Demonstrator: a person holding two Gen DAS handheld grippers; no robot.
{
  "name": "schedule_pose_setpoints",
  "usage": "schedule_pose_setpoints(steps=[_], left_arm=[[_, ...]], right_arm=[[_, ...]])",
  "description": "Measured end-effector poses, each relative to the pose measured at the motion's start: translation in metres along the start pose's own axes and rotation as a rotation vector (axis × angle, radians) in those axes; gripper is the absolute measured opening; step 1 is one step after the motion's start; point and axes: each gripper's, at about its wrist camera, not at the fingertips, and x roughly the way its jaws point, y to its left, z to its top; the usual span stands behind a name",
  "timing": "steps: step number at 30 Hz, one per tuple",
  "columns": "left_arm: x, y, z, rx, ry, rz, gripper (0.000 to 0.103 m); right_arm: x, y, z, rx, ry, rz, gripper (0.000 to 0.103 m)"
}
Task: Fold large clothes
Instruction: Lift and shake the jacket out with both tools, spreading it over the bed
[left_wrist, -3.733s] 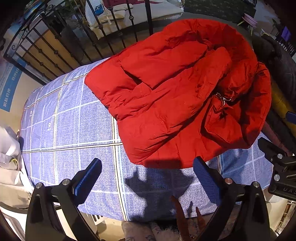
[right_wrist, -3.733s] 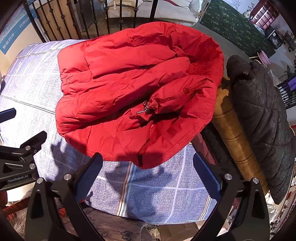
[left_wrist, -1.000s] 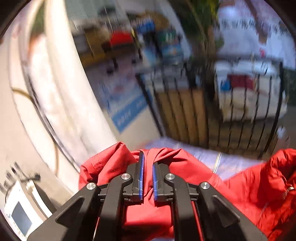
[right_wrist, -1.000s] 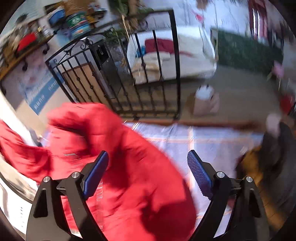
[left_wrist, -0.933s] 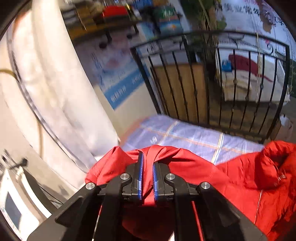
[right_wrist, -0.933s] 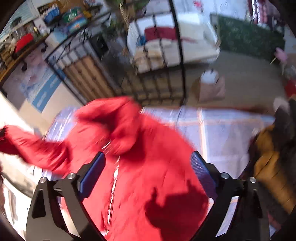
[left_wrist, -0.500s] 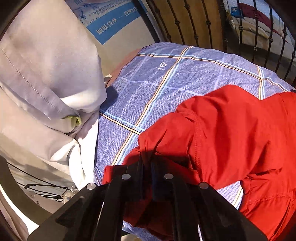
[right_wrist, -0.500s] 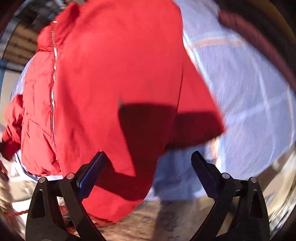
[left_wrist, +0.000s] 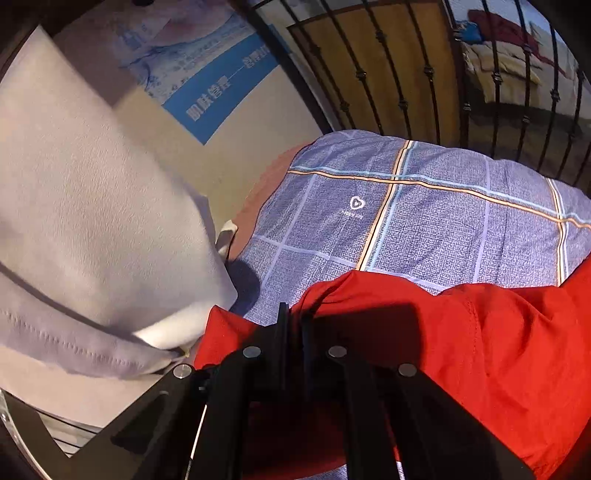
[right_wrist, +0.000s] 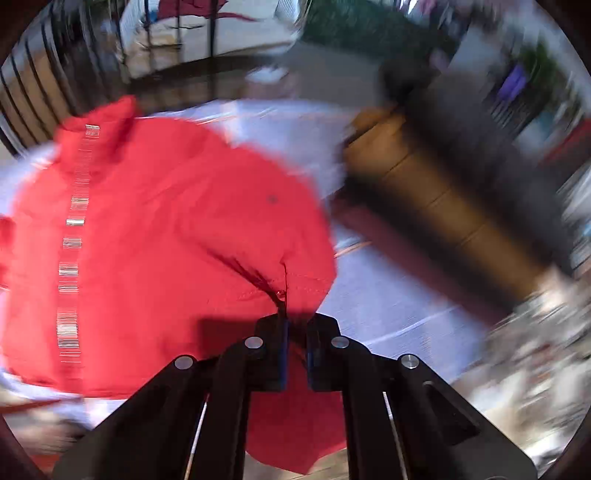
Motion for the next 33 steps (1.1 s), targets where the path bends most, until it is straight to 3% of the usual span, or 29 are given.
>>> schedule_pose_setpoints(steps=[1, 2, 3, 4, 5, 7, 8, 9, 13, 15, 18, 21, 24, 27, 30, 33], left_arm=[[0.000, -0.005, -0.001, 0.007, -0.008, 0.013, 0.022], [-0.001, -0.007, 0.001, -0.001, -0.015, 0.026, 0.031], [-0.004, -0.006, 0.001, -0.022, -0.024, 0.028, 0.060], [-0.008, 0.000, 0.001, -0.064, -0.038, 0.032, 0.088], [-0.013, 0.009, 0.001, -0.115, -0.065, 0.034, 0.096], [-0.030, 0.030, 0.001, -0.180, -0.099, 0.047, 0.097], [-0.036, 0.040, 0.001, -0.199, -0.106, 0.041, 0.097], [-0.044, 0.049, 0.001, -0.210, -0.108, 0.019, 0.097], [-0.085, 0.055, -0.021, -0.257, -0.095, -0.128, 0.097], [-0.107, 0.032, -0.050, -0.206, -0.091, -0.212, 0.097], [-0.130, -0.027, -0.116, -0.067, -0.046, -0.336, 0.097], [-0.129, -0.078, -0.186, -0.010, 0.091, -0.444, 0.097], [-0.125, -0.109, -0.240, 0.007, 0.165, -0.473, 0.097], [-0.119, -0.131, -0.264, 0.026, 0.208, -0.511, 0.097], [-0.113, -0.156, -0.272, 0.029, 0.216, -0.509, 0.097], [-0.104, -0.182, -0.272, 0.033, 0.247, -0.501, 0.096]], right_arm=[[0.000, -0.006, 0.013, -0.066, -0.016, -0.127, 0.021], [0.013, -0.023, 0.032, -0.130, 0.011, -0.299, 0.042], [0.018, -0.030, 0.043, -0.142, 0.032, -0.392, 0.054], [0.020, -0.043, 0.054, -0.129, 0.028, -0.488, 0.078], [0.011, -0.058, 0.066, -0.069, -0.032, -0.493, 0.089], [-0.005, -0.073, 0.073, 0.031, -0.101, -0.377, 0.090], [-0.008, -0.073, 0.077, 0.079, -0.096, -0.308, 0.090], [-0.008, -0.067, 0.078, 0.088, -0.082, -0.249, 0.090], [0.004, -0.024, 0.052, 0.028, -0.039, 0.131, 0.090], [0.029, 0.016, 0.029, -0.025, 0.054, 0.292, 0.090], [0.077, 0.054, -0.018, -0.061, 0.212, 0.428, 0.090], [0.119, 0.050, -0.053, -0.019, 0.319, 0.411, 0.090], [0.130, 0.032, -0.061, 0.091, 0.334, 0.471, 0.090], [0.134, 0.035, -0.054, 0.086, 0.353, 0.548, 0.090], [0.147, 0.058, -0.048, -0.016, 0.373, 0.517, 0.090], [0.170, 0.077, -0.047, -0.025, 0.433, 0.518, 0.090]])
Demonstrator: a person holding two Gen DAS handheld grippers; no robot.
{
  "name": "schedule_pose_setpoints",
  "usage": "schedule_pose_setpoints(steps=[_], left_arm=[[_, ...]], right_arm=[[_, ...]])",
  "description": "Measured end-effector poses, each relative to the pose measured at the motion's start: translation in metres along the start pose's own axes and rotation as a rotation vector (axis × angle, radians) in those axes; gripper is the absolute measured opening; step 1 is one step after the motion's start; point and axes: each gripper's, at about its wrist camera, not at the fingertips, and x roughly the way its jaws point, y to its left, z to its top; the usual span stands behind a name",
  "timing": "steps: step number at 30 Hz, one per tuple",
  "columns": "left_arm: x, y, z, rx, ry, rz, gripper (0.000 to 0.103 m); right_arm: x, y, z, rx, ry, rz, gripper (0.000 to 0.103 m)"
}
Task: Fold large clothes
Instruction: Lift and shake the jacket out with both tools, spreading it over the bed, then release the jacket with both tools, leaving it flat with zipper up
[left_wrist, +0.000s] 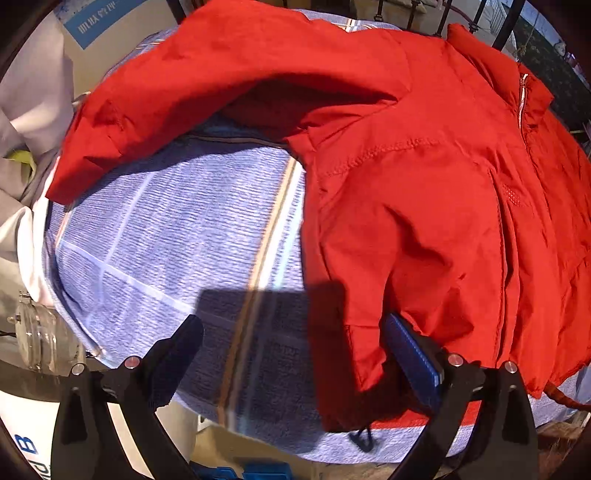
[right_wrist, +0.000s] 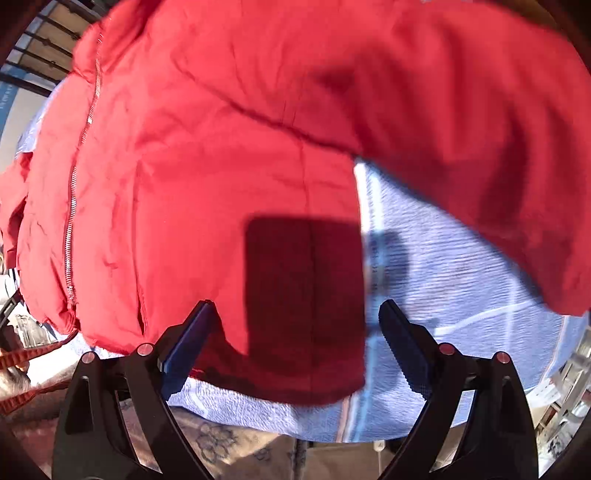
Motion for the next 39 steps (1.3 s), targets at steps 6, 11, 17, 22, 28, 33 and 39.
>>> schedule_pose_setpoints(steps=[6, 11, 17, 22, 28, 33, 39], left_arm=[[0.011, -0.042, 0.000, -0.014, 0.023, 0.004, 0.041], [-0.019, -0.045, 0.008, 0.060, -0.038, 0.071, 0.009], [-0.083, 0.017, 0.017, 0.058, -0.141, 0.056, 0.001], [-0.052, 0.042, -0.002, 0.101, -0.033, 0.225, 0.001], [-0.069, 0.026, -0.001, 0.027, -0.113, 0.159, 0.066], [-0.099, -0.022, 0.034, 0.025, -0.214, 0.075, 0.071], [-0.112, -0.103, 0.044, 0.184, -0.236, 0.030, 0.071]], right_arm=[[0.014, -0.009, 0.002, 0.070, -0.019, 0.160, 0.029], [-0.019, -0.013, -0.007, 0.116, -0.098, 0.348, 0.017], [-0.037, -0.006, -0.049, 0.169, -0.094, 0.502, 0.016], [-0.014, 0.015, -0.080, 0.195, -0.013, 0.441, 0.025], [0.016, -0.018, -0.086, 0.439, -0.018, 0.414, 0.061], [-0.027, -0.065, -0.090, 0.663, -0.255, 0.515, 0.074], [-0.051, -0.131, -0.108, 0.988, -0.496, 0.511, 0.075]])
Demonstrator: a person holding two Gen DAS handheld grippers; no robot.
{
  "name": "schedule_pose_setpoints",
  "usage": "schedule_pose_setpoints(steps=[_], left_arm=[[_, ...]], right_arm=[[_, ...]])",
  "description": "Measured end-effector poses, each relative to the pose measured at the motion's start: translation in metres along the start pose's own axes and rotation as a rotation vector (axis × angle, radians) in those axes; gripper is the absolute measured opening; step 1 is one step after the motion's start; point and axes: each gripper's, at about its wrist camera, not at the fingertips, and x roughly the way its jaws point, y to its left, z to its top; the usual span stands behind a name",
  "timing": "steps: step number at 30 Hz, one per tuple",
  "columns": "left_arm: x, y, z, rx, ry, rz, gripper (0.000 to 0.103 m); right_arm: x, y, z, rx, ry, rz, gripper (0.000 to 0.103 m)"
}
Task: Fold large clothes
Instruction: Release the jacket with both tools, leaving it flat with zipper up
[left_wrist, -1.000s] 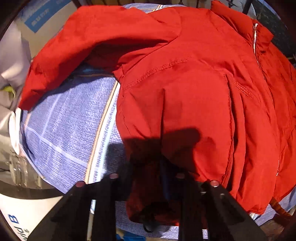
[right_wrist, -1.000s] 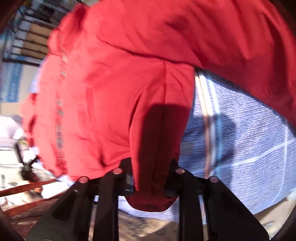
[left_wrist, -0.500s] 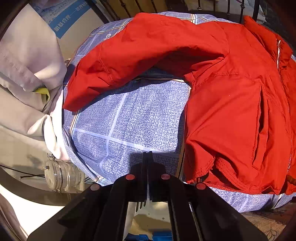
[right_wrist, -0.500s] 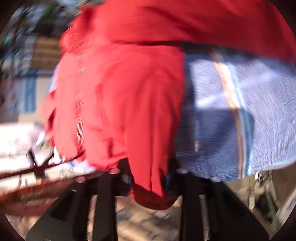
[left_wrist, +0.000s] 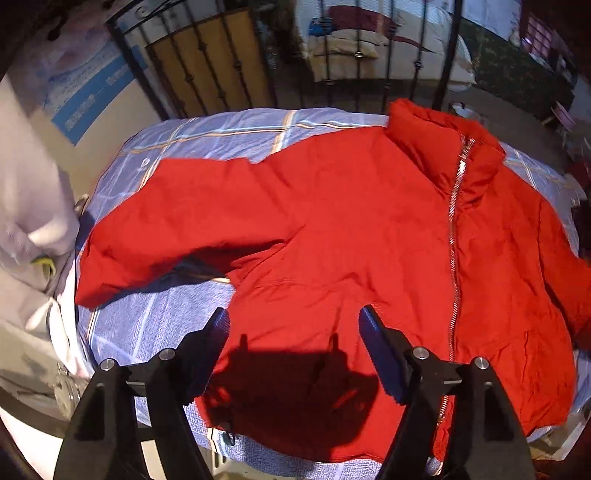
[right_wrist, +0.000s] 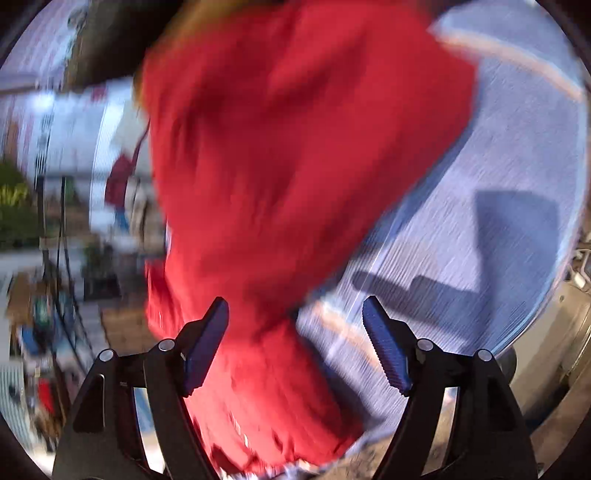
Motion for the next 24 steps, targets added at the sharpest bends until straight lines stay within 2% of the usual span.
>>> schedule_pose_setpoints(steps=[3, 5, 7, 8, 11, 12, 15, 16, 18, 19, 20, 24], left_arm=[[-0.014, -0.049, -0.003, 0.150, -0.038, -0.033, 0.075], [-0.022, -0.070, -0.008, 0.202, -0.054, -0.069, 0.078], [-0.027, -0.085, -0.011, 0.236, -0.055, -0.088, 0.078], [-0.029, -0.092, -0.013, 0.253, -0.056, -0.085, 0.078], [-0.030, -0.095, -0.015, 0.287, -0.053, -0.048, 0.078], [-0.030, -0.096, -0.015, 0.289, -0.049, -0.037, 0.078], [-0.031, -0.096, -0.012, 0.276, -0.032, -0.018, 0.078], [-0.032, -0.096, -0.011, 0.272, -0.030, -0.014, 0.078], [-0.033, -0.098, -0.010, 0.272, -0.026, -0.011, 0.078], [-0.034, -0.100, -0.010, 0.276, -0.027, -0.010, 0.078], [-0.034, -0.102, -0.010, 0.280, -0.028, -0.011, 0.078], [-0.032, -0.113, -0.010, 0.299, -0.032, -0.021, 0.078]], right_arm=[[-0.021, -0.002, 0.033, -0.059, -0.115, -0.132, 0.075], [-0.038, -0.008, 0.063, -0.142, -0.193, -0.247, 0.075], [-0.051, -0.026, 0.094, -0.192, -0.237, -0.307, 0.075], [-0.056, -0.033, 0.107, -0.207, -0.235, -0.320, 0.075], [-0.026, -0.047, 0.136, -0.273, -0.124, -0.325, 0.075], [-0.014, -0.050, 0.143, -0.290, -0.093, -0.296, 0.075], [0.005, -0.051, 0.151, -0.281, -0.080, -0.237, 0.075], [0.010, -0.050, 0.152, -0.280, -0.071, -0.226, 0.072], [0.020, -0.045, 0.150, -0.282, -0.031, -0.187, 0.044], [0.022, -0.041, 0.148, -0.284, -0.010, -0.165, 0.026], [0.020, -0.036, 0.146, -0.285, -0.009, -0.160, 0.014], [-0.019, -0.017, 0.146, -0.299, -0.054, -0.135, 0.006]])
